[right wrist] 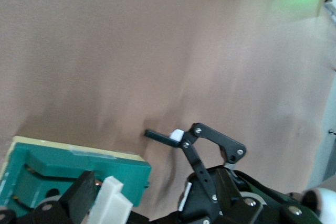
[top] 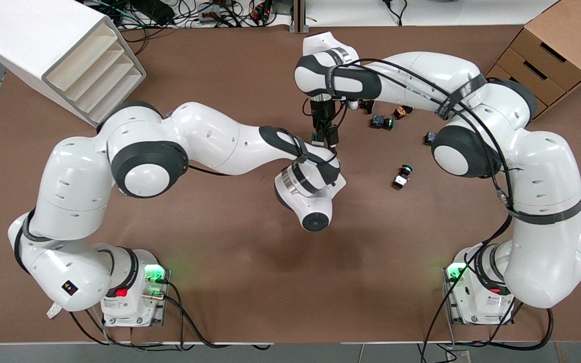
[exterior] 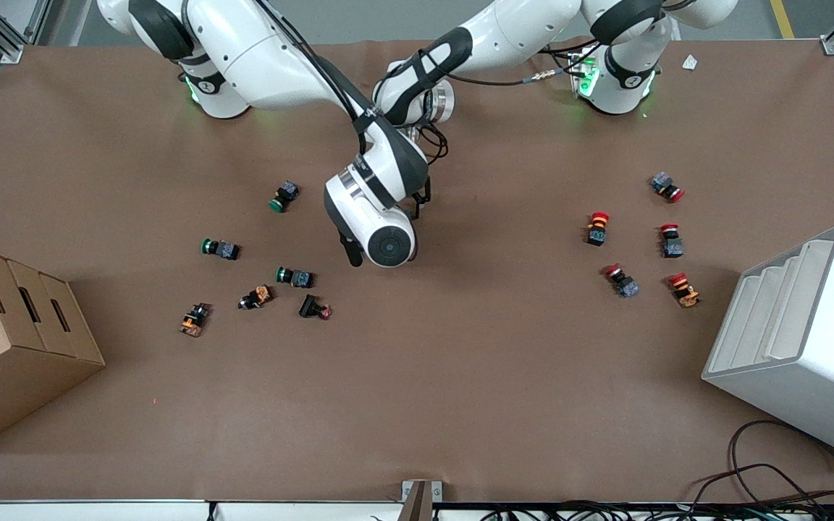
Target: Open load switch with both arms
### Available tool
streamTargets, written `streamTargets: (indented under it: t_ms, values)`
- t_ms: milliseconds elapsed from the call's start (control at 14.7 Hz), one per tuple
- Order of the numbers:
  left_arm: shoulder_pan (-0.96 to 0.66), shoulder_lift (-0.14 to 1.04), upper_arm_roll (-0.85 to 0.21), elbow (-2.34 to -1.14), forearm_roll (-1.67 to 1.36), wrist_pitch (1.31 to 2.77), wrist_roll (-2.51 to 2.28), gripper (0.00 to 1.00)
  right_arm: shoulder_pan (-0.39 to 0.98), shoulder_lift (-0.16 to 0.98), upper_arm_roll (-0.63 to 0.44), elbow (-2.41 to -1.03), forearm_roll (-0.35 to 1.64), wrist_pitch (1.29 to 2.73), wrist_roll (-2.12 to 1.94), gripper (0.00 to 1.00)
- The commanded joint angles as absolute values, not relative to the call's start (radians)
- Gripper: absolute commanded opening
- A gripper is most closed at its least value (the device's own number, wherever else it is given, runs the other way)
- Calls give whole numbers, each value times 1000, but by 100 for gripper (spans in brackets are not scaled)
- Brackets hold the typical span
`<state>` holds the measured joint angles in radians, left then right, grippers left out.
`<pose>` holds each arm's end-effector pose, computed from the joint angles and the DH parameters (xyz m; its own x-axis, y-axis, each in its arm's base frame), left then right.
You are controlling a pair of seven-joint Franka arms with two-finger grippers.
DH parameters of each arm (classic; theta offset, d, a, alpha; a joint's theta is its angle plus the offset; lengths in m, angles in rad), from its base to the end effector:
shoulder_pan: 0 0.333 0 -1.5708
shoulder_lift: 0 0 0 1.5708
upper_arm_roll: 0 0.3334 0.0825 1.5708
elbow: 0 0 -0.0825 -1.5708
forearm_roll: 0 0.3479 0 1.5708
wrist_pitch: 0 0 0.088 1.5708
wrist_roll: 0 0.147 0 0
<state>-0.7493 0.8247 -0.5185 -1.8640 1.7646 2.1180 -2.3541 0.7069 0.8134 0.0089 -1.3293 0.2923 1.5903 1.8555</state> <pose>0.2730 -0.5598 0.1207 0.6420 -0.0911 0.7613 -0.1198 -0.9926 -0.0178 0.4541 0.4491 0.2173 0.3058 -0.9478 -0.0909 -0.7616 -0.3008 0.5741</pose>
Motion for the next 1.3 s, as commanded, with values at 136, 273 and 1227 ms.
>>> streamTargets:
  t_ms: [136, 273, 1227]
  values:
    - [-759, 844, -509, -1859, 1786, 2115, -2379, 98, 703, 793, 31, -1364, 305, 1558, 1853, 100]
    - [-759, 844, -509, -1859, 1784, 2115, -2379, 98, 713, 801, 31, -1376, 304, 1587, 1853, 100]
    - [-747, 812, -511, -1853, 1776, 2115, -2372, 98, 485, 648, 18, -1348, 126, 1528, 1291, 100]
